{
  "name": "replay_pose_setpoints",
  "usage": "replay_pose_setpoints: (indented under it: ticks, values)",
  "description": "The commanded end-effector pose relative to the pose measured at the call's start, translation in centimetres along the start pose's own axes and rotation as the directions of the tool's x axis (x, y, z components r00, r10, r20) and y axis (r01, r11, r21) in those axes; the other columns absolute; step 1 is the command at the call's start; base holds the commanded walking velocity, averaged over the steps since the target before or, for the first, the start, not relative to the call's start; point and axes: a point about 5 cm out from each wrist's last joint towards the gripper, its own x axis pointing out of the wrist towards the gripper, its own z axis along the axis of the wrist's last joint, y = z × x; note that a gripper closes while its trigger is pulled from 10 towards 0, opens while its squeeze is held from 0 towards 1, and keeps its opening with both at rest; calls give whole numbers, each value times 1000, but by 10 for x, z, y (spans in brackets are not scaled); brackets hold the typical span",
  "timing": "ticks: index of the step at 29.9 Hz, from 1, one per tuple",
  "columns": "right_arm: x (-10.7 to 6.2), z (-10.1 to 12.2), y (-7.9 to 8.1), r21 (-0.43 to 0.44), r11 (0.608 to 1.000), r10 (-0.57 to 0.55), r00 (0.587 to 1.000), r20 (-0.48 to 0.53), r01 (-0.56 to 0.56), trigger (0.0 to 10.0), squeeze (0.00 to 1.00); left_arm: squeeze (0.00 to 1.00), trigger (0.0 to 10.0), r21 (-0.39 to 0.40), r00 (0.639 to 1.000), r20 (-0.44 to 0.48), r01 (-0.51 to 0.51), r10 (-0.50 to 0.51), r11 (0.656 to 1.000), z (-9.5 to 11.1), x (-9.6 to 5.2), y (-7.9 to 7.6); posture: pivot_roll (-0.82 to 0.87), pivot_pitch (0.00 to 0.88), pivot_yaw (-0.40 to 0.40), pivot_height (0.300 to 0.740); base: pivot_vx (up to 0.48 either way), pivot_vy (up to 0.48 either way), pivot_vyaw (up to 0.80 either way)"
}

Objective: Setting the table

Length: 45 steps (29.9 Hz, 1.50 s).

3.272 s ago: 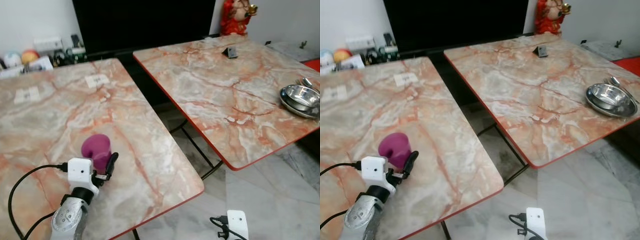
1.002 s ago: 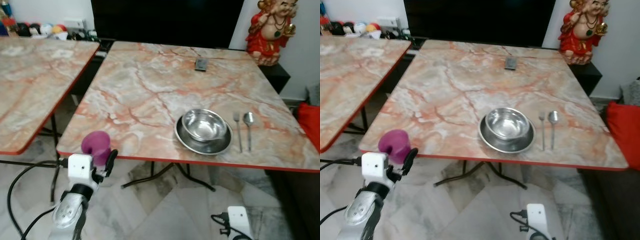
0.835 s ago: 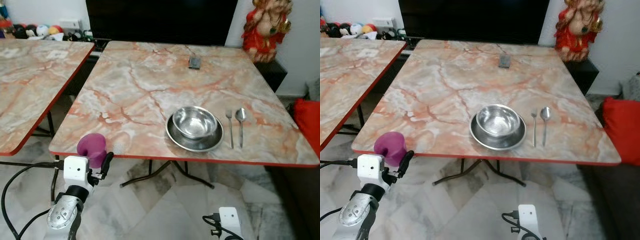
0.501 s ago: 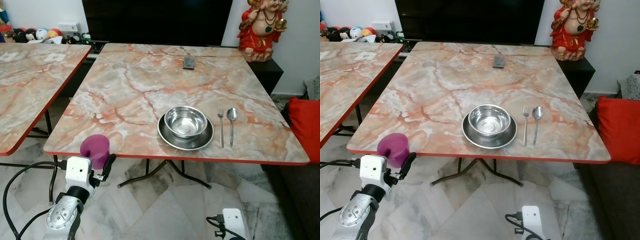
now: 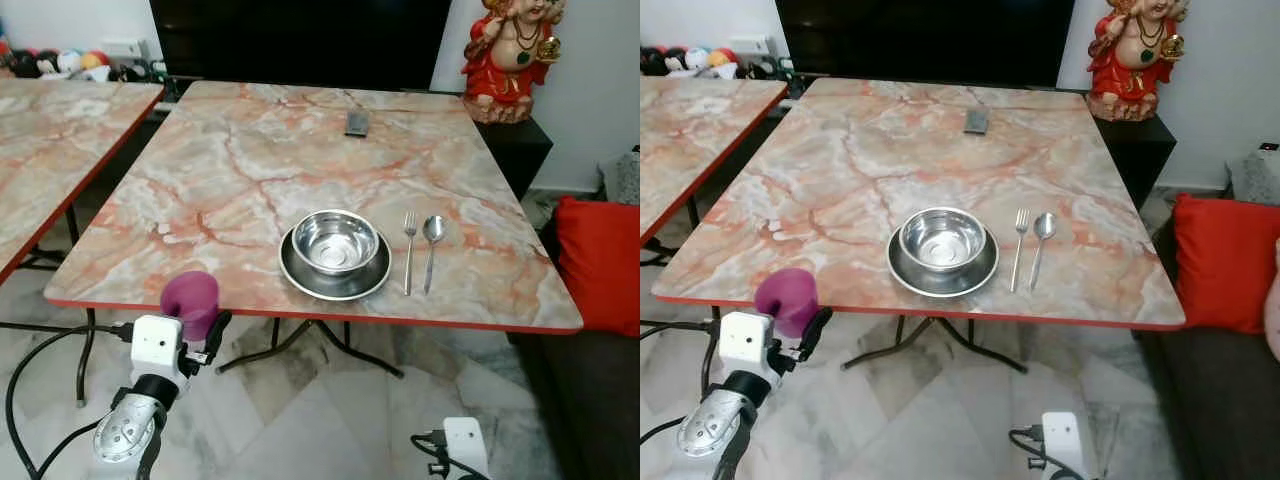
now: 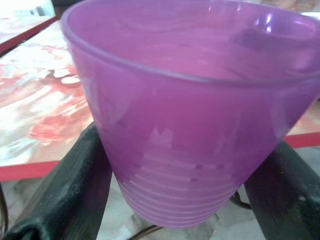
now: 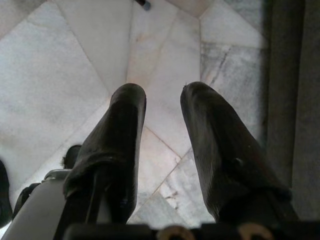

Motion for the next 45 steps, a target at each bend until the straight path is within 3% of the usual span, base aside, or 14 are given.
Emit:
replay_pose_setpoints:
  ticks: [1,17,25,36,45]
  values:
    - [-1,-4,-1,-5,1000,0,1000,-14,0,10000,0,0,10000,-4,1000,4,-6,6,1000,3,-1,3,41,104,-44,740,0,0,0]
    - [-1,-4,-1,25,1000,-2,1000,-11,2,10000,0,0,10000,-42,1000,13,8,-7,999,6,2,0,38,109,-48,740,211,0,0]
    - [-1,-4,-1,11,1000,5,1000,-14,-5,10000,0,0,10000,-46,1000,13,17,-16,999,5,1,-2,43,111,-54,740,333,0,-634]
    - [0,-4,-3,-2,1000,5,1000,-10,-5,10000,0,0,10000,-67,998,19,56,-54,996,7,0,-9,40,116,-59,740,0,0,0]
    - [0,-4,-3,-4,1000,4,1000,-11,-4,10000,0,0,10000,-57,996,91,27,-22,998,31,24,-4,43,116,-62,740,0,0,0]
